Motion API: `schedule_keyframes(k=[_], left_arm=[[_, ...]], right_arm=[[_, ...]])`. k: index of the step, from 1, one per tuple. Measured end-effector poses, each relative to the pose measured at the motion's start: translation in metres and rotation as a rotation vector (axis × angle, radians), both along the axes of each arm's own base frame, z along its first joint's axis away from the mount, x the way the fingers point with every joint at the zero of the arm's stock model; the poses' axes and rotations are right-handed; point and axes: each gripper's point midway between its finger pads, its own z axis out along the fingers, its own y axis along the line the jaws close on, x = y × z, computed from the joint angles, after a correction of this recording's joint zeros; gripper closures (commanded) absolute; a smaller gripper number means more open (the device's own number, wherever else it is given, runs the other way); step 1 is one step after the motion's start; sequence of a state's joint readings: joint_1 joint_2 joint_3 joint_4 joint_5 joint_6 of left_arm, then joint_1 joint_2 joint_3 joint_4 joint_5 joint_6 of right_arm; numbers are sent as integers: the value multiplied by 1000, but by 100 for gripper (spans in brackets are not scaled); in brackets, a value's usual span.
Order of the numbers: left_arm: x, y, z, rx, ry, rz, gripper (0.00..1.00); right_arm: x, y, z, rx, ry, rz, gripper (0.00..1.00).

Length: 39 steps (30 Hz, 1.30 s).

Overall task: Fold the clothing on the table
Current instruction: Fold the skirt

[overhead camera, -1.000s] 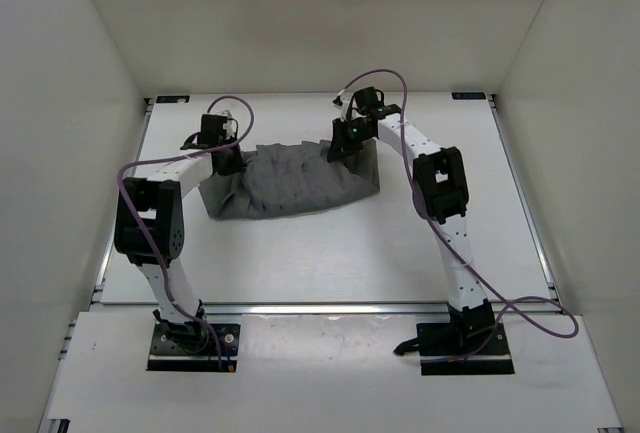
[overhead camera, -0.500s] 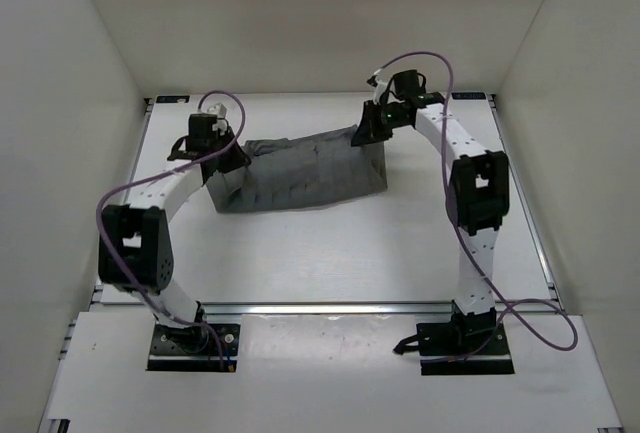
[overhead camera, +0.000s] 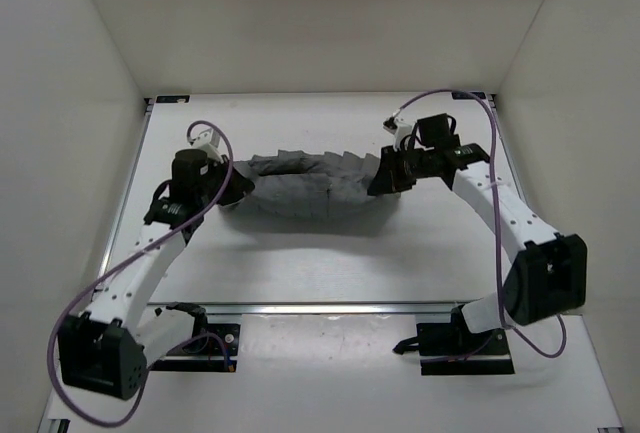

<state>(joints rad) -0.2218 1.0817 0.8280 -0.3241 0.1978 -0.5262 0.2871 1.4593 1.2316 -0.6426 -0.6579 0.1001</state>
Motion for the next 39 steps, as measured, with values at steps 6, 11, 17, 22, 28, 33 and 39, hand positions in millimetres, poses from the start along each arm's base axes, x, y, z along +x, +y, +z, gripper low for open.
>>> schedule_keyframes(k=[6,11,17,22,28,33,39], left_arm=[[-29,10,26,-50,-59,35,100],[-17,15,11,-63,0,78,100],[0,15,-39,-57,145,117,100],[8,15,-69,-47,227,130,100],[19,10,-88,-55,269,122,100],[35,7,-96,-55,283,124,91],[59,23,-111,-33,300,185,40]], right_arm=[[-28,-5,12,22,-37,10,100],[-14,0,6,33,-31,9,100],[13,-3,-31,22,52,-37,100],[23,-6,-51,32,91,-77,100],[36,-16,-68,76,131,-135,100],[49,-17,-92,76,183,-161,100],[79,-21,-121,20,224,-223,64]])
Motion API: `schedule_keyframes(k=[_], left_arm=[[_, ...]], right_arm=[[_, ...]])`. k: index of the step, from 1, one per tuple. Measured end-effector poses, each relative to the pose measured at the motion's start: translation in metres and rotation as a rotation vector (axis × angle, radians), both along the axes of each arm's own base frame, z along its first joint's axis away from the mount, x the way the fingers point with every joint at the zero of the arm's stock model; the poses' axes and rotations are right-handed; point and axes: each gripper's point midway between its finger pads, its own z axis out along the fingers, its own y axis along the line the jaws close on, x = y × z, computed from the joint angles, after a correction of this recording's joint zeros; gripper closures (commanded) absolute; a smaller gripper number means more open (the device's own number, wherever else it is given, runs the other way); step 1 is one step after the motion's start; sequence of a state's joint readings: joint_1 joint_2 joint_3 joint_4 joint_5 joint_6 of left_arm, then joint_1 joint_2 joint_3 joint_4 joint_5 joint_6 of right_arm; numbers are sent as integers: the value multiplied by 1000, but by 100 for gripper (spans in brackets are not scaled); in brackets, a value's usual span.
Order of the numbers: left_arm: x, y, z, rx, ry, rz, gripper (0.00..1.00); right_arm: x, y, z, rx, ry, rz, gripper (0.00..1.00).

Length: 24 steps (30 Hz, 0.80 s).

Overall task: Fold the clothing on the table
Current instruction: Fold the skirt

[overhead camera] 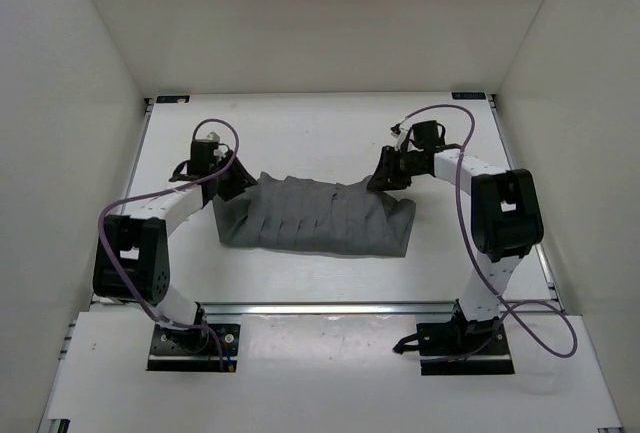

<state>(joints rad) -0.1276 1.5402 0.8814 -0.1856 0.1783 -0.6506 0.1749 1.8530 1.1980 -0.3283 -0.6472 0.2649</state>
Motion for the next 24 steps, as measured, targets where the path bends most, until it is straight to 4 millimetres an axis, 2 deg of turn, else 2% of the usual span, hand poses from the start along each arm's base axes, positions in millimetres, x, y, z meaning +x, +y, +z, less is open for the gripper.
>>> schedule_keyframes(k=[2,3,6,8,10,11,12,13,14,15,17,20,24], left_arm=[[9,12,4,-3,-17,38,33],[14,16,8,-6,-30,55,31],[30,26,26,-15,-83,87,32],[38,24,41,-23,-121,85,39],[40,15,54,-30,-155,66,56],[39,8,60,-34,-169,50,61],[36,-1,65,-42,-178,32,71],[31,-11,69,-52,-186,10,82],[25,-21,73,-63,-190,-14,89],[18,-30,75,-75,-192,-37,92],[0,-51,73,-101,-177,-94,100],[-28,-73,58,-124,-122,-156,100],[-64,-87,23,-135,7,-189,100]], right_arm=[[11,-1,-5,-18,0,-15,57],[16,-2,-6,-27,-4,-23,49],[28,-6,-3,-63,-22,-43,40],[35,-7,3,-90,-46,-51,41],[42,-6,10,-111,-72,-58,42],[42,-5,13,-117,-82,-56,44],[40,-4,17,-123,-86,-55,59],[36,-2,21,-131,-92,-47,85],[33,0,26,-134,-102,-41,96],[28,3,31,-134,-110,-33,100],[15,10,42,-128,-134,-11,100],[-11,21,54,-94,-158,43,100],[-48,31,47,-33,-120,113,100]])
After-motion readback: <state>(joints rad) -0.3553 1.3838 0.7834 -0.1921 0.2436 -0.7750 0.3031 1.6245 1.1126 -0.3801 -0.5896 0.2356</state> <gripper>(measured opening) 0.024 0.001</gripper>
